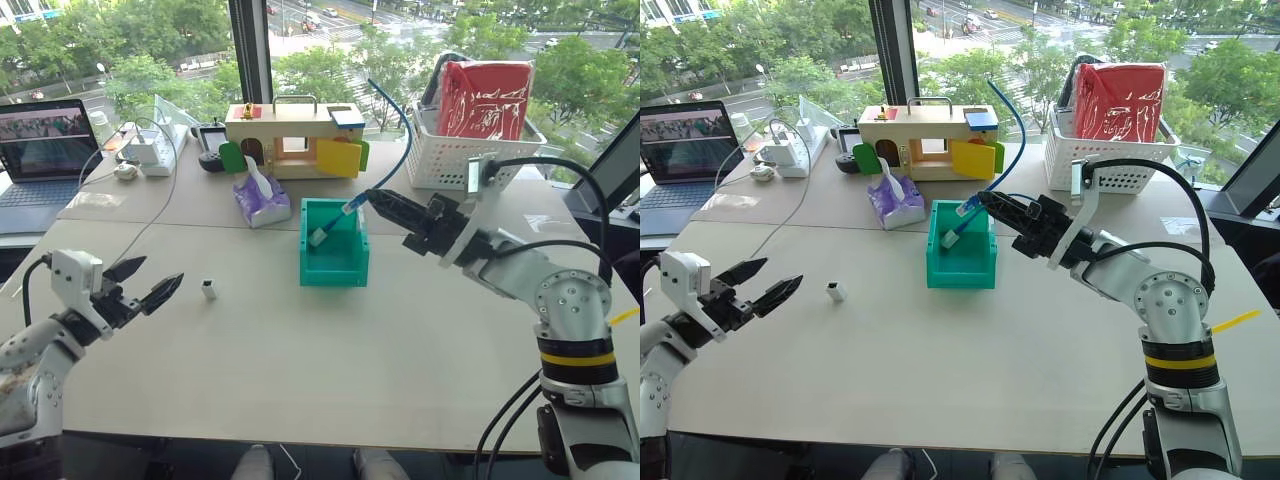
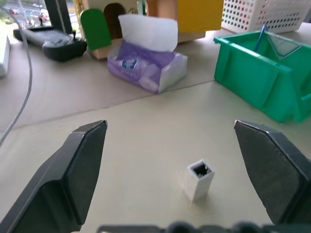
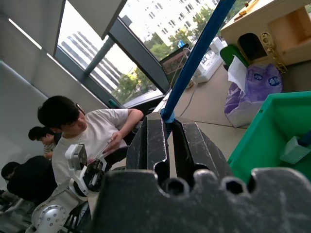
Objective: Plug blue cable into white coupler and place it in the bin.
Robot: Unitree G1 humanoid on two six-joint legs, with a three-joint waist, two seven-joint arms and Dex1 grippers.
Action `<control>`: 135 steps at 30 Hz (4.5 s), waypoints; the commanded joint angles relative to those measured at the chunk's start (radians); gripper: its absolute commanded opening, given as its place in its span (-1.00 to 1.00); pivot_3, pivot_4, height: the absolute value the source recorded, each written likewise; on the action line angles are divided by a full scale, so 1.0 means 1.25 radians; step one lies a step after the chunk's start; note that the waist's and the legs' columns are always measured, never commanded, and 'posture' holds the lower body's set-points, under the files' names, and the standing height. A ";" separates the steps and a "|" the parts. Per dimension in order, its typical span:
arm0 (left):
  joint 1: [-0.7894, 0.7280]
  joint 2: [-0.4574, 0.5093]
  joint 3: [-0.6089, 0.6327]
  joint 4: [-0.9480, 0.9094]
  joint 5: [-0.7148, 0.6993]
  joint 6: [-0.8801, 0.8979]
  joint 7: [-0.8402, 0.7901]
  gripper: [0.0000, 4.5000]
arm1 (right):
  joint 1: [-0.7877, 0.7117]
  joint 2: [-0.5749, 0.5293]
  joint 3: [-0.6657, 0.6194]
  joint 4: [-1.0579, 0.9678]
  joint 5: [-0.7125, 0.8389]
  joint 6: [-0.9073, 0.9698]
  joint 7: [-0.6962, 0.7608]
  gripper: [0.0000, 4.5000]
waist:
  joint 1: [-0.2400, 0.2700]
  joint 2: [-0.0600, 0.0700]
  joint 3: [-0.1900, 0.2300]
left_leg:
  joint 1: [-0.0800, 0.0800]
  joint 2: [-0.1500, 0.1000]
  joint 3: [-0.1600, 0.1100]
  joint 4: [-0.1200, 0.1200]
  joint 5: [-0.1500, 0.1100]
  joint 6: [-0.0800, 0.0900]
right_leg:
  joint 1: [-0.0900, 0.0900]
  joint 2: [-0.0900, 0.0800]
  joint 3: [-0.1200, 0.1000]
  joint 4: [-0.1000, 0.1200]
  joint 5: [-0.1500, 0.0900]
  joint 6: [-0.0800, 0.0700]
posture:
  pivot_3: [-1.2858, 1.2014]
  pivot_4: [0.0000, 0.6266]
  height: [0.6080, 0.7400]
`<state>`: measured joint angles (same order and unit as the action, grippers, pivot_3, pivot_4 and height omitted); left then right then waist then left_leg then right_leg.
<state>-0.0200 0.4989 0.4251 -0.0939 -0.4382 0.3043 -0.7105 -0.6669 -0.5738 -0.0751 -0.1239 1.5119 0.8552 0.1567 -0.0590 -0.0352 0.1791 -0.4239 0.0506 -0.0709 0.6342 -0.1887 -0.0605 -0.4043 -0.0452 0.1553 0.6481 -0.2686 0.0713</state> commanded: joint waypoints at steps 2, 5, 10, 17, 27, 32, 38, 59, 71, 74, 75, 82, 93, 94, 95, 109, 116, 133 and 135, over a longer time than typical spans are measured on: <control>-0.004 -0.077 -0.074 -0.057 0.046 -0.034 0.097 0.99 | -0.005 -0.010 -0.062 -0.043 -0.005 0.010 -0.003 -1.00 | -0.001 0.000 0.000 | 0.000 0.000 0.000 0.000 0.000 0.000 | 0.000 0.000 0.000 0.000 0.000 0.000 | 0.03 -0.52 1.00; -0.006 -0.137 -0.086 -0.041 0.100 -0.059 0.210 0.99 | 0.014 -0.005 -0.076 -0.059 -0.015 0.009 -0.013 -1.00 | -0.005 0.000 0.000 | 0.000 0.000 -0.001 0.000 0.000 0.000 | 0.000 0.000 0.000 0.000 0.000 0.000 | 0.03 -0.52 1.00; -0.044 -0.179 -0.126 0.032 0.170 -0.103 0.295 0.99 | 0.022 0.010 -0.091 -0.084 -0.017 0.007 -0.034 -1.00 | -0.008 0.000 0.000 | 0.000 0.000 -0.001 0.000 0.000 0.000 | 0.000 0.000 0.000 0.001 0.000 0.000 | 0.03 -0.52 1.00; -0.132 -0.186 -0.158 0.140 0.209 -0.129 0.337 0.88 | 0.037 0.008 -0.115 -0.112 -0.012 0.009 -0.065 -1.00 | -0.003 0.000 -0.001 | 0.000 -0.001 -0.001 0.001 0.001 0.000 | 0.001 0.000 0.000 0.001 0.001 0.000 | 0.03 -0.52 1.00; -0.127 -0.131 -0.183 0.158 0.214 -0.127 0.277 -0.64 | 0.054 0.009 -0.132 -0.137 -0.001 0.008 -0.100 -1.00 | -0.010 0.002 -0.002 | 0.001 -0.001 -0.001 0.000 0.001 0.000 | 0.001 0.000 0.000 0.001 0.001 0.000 | 0.03 -0.52 1.00; -0.237 -0.089 -0.261 0.157 0.151 -0.134 0.069 -0.68 | 0.054 -0.002 -0.142 -0.143 0.005 0.009 -0.105 -1.00 | -0.002 0.002 -0.001 | 0.001 -0.001 -0.001 0.000 0.001 0.000 | 0.001 0.000 0.000 0.001 0.001 0.000 | 0.03 -0.52 1.00; -0.319 -0.047 -0.453 0.096 0.097 -0.090 -0.249 -0.68 | 0.080 -0.022 -0.156 -0.183 0.009 0.004 -0.123 -1.00 | -0.001 0.002 -0.002 | -0.001 -0.001 -0.002 -0.001 0.001 0.000 | 0.000 0.000 -0.001 -0.001 0.001 0.000 | 0.03 -0.52 1.00; -0.512 -0.256 -0.670 0.427 0.273 -0.214 -0.314 -0.68 | 0.258 -0.078 -0.241 -0.386 0.080 -0.083 -0.301 -1.00 | -0.008 0.002 -0.002 | 0.000 -0.001 -0.002 -0.001 0.001 0.000 | 0.001 0.000 -0.001 0.000 0.000 0.000 | 0.03 -0.52 1.00; -0.521 -0.239 -0.645 0.452 0.293 -0.191 -0.302 0.97 | 0.275 -0.120 -0.243 -0.383 0.105 -0.109 -0.310 -1.00 | -0.007 0.002 -0.002 | 0.000 -0.001 -0.002 -0.001 0.002 0.000 | 0.001 0.000 -0.001 0.000 0.000 0.000 | 0.03 -0.52 1.00; -0.504 -0.228 -0.646 0.434 0.294 -0.183 -0.308 0.97 | 0.271 -0.118 -0.233 -0.381 0.102 -0.114 -0.309 -1.00 | -0.008 0.002 -0.002 | 0.000 -0.001 -0.002 -0.001 0.002 0.000 | 0.001 0.000 -0.001 0.000 0.000 0.000 | 0.03 -0.52 1.00; -0.498 -0.225 -0.646 0.425 0.295 -0.180 -0.308 0.97 | 0.271 -0.118 -0.231 -0.381 0.101 -0.115 -0.309 -1.00 | -0.008 0.002 -0.002 | 0.000 -0.001 -0.002 -0.001 0.002 0.000 | 0.001 0.000 -0.001 0.000 0.000 0.000 | 0.03 -0.52 1.00; -0.479 -0.194 -0.652 0.430 0.317 -0.195 -0.298 0.97 | 0.274 -0.117 -0.228 -0.379 0.100 -0.120 -0.305 -1.00 | -0.009 0.002 -0.002 | 0.000 -0.001 -0.002 -0.001 0.002 0.000 | 0.001 0.000 -0.001 0.000 0.000 0.000 | 0.03 -0.52 1.00; -0.474 -0.188 -0.637 0.431 0.292 -0.190 -0.316 0.72 | 0.276 -0.118 -0.221 -0.377 0.098 -0.126 -0.302 -1.00 | -0.009 0.002 -0.002 | 0.001 -0.001 -0.002 -0.001 0.002 0.000 | 0.002 0.000 -0.001 0.000 0.000 0.000 | 0.03 -0.52 1.00; -0.473 -0.190 -0.635 0.429 0.287 -0.187 -0.320 0.62 | 0.276 -0.118 -0.221 -0.377 0.098 -0.126 -0.302 -1.00 | -0.009 0.002 -0.002 | 0.001 -0.001 -0.002 -0.001 0.002 0.000 | 0.002 0.000 -0.001 0.000 0.000 0.000 | 0.03 -0.52 1.00; -0.470 -0.189 -0.638 0.425 0.287 -0.189 -0.327 0.46 | 0.278 -0.119 -0.221 -0.378 0.098 -0.125 -0.303 -1.00 | -0.008 0.002 -0.002 | 0.001 -0.001 -0.002 -0.001 0.002 0.000 | 0.002 0.000 -0.001 0.000 0.000 0.000 | 0.03 -0.52 1.00; -0.467 -0.213 -0.646 0.420 0.300 -0.196 -0.333 -0.73 | 0.473 -0.170 -0.244 -0.413 0.030 -0.096 -0.319 -1.00 | 0.001 0.003 -0.002 | 0.001 -0.001 -0.002 -0.001 0.002 0.000 | 0.003 0.000 -0.001 0.000 0.000 0.000 | 0.03 -0.52 1.00; -0.477 -0.180 -0.702 0.336 0.332 -0.109 -0.370 -0.73 | 0.529 -0.160 -0.183 -0.490 -0.021 -0.100 -0.353 -1.00 | 0.003 0.003 -0.002 | 0.001 -0.001 -0.002 -0.001 0.002 0.000 | 0.003 0.000 -0.001 0.000 0.000 0.000 | 0.03 -0.52 1.00; -0.455 -0.147 -0.740 0.218 0.320 0.051 -0.380 -0.73 | 0.624 0.025 0.052 -0.591 -0.087 -0.127 -0.556 -1.00 | -0.001 0.004 -0.006 | 0.002 -0.001 -0.003 -0.001 0.002 0.000 | 0.003 0.000 -0.001 0.000 0.000 0.000 | 0.03 -0.52 1.00; -0.452 -0.150 -0.739 0.217 0.313 0.072 -0.379 -0.73 | 0.631 0.026 0.064 -0.592 -0.092 -0.130 -0.563 -1.00 | -0.001 0.004 -0.006 | 0.002 -0.001 -0.003 -0.001 0.002 0.000 | 0.004 0.001 -0.001 0.000 -0.001 0.000 | 0.03 -0.52 1.00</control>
<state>-0.6093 0.3121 -0.4711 0.1713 -0.0465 0.3563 -1.1721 0.1211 -0.5368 -0.0012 -0.8165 1.4022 0.6905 -0.5397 -0.0599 -0.0300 0.1711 -0.4209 0.0491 -0.0743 0.6327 -0.1868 -0.0601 -0.3994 -0.0446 0.1540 0.6477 -0.2694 0.0715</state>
